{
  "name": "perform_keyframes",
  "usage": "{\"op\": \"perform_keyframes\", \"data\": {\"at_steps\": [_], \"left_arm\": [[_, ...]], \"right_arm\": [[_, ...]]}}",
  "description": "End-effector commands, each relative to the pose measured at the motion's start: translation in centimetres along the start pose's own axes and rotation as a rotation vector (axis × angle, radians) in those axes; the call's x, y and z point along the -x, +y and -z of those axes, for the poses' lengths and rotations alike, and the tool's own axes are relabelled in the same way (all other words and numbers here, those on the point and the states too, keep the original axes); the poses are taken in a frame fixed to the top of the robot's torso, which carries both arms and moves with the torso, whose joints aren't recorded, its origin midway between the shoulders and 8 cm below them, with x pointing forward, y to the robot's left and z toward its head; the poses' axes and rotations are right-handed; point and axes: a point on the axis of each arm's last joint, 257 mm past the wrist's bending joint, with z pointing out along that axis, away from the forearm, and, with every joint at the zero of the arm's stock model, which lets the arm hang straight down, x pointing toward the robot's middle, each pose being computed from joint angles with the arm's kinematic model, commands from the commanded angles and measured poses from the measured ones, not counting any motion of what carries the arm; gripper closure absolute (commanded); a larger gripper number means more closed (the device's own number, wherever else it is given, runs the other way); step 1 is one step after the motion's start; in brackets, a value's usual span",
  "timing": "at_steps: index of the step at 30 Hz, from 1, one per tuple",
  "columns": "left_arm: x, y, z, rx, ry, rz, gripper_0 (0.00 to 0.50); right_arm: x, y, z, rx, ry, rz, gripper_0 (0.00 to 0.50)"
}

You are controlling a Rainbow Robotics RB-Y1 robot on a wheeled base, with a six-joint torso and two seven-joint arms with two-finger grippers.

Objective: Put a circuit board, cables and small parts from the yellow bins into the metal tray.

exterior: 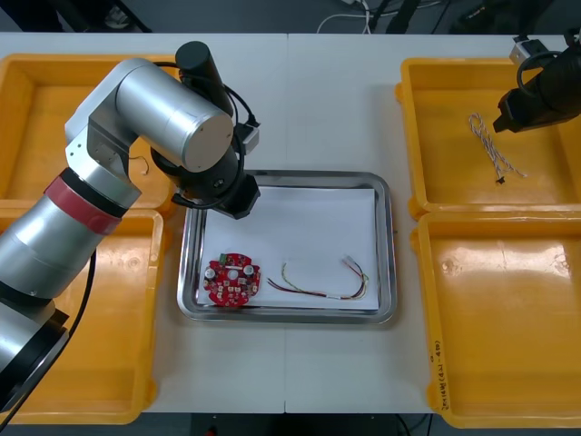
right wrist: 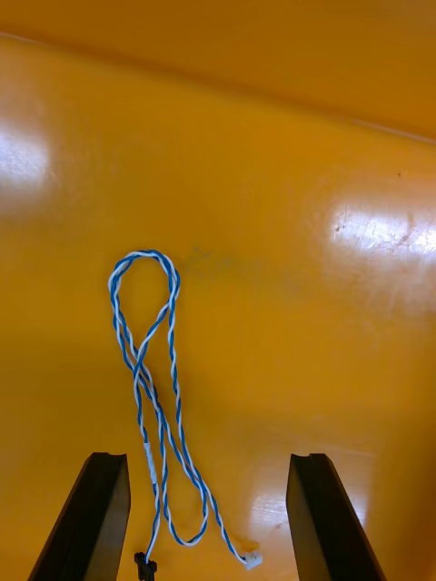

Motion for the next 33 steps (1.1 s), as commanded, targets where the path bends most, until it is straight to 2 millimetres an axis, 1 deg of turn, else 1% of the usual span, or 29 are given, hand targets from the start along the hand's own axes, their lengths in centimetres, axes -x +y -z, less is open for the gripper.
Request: {"op": "perform_keyframes", "data": {"at_steps": [1, 6, 13, 17, 23, 29, 30, 32, 33], "left_arm": [[0.1, -1.1, -1.0, -0.002, -0.004, 0.071, 0.499], [0.0, -0.6, -1.6, -0.001, -0.002, 0.084, 0.499], [-0.4, -0.2, -2.7, -0.001, -0.008, 0.094, 0.498], [-0.4, -0.2, -2.7, 0.001, -0.009, 0.094, 0.499], [-0.8, -0.2, -3.2, -0.002, -0.007, 0.097, 0.499], [-0.8, -0.1, -3.3, 0.004, -0.010, 0.097, 0.495], [-0.9, -0.1, -3.3, 0.004, -0.009, 0.095, 0.490], [-0.9, -0.2, -3.4, 0.003, -0.007, 0.094, 0.444], [-0.9, -0.2, -3.4, 0.004, -0.010, 0.092, 0.398]], "right_arm": [[2.5, 1.0, 0.9, 0.021, -0.049, 0.024, 0.000], [2.3, 0.8, 0.6, 0.012, -0.047, 0.032, 0.000], [2.6, 0.6, 1.0, 0.009, -0.038, 0.018, 0.000], [2.5, 0.4, 1.3, 0.010, -0.017, -0.004, 0.000], [3.0, 0.0, 1.6, -0.008, -0.027, 0.007, 0.000], [2.8, 0.2, 1.1, -0.017, -0.023, 0.017, 0.000], [2.8, 0.2, 1.0, -0.018, -0.024, 0.015, 0.000], [2.6, 0.2, 0.7, -0.019, -0.024, 0.015, 0.000], [2.6, 0.4, 0.6, -0.017, -0.024, 0.016, 0.000]]}}
